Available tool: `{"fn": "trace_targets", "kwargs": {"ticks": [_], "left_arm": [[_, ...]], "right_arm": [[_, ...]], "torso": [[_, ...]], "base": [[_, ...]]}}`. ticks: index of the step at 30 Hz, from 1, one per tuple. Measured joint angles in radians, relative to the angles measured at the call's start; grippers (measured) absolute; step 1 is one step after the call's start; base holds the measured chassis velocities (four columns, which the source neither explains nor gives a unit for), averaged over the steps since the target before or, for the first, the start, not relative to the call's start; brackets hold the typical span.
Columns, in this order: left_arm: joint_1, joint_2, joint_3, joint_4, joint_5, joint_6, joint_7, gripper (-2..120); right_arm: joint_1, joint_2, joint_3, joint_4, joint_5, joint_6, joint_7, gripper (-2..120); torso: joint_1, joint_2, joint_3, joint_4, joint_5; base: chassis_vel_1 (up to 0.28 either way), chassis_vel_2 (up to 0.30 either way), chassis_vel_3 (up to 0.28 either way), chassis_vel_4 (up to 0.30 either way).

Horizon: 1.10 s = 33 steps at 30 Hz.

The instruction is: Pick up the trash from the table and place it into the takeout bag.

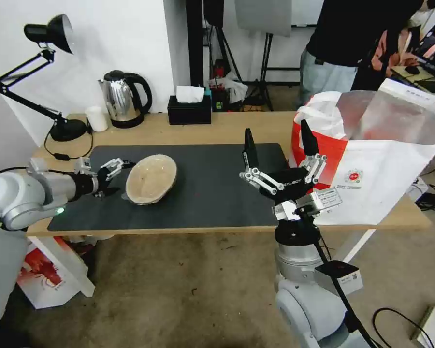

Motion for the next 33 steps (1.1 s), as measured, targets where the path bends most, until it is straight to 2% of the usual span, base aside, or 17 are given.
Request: {"fn": "trace_targets", "kwargs": {"ticks": [18, 33], "left_arm": [[-0.045, -0.03, 0.065, 0.039, 0.027, 0.0, 0.016, 100], [-0.057, -0.051, 0.085, 0.062, 0.042, 0.0, 0.023, 100]], "right_arm": [[0.003, 0.007, 0.001, 0.0, -0.003, 0.002, -0.001, 100], [0.012, 0.011, 0.001, -0.008, -0.004, 0.002, -0.001, 100]], "torso": [[0.0, 0.0, 0.0, 0.0, 0.0001], [0.0, 0.0, 0.0, 0.0, 0.0]], "base": [[0.0, 0.0, 0.0, 0.0], [0.0, 0.0, 0.0, 0.0]]}}
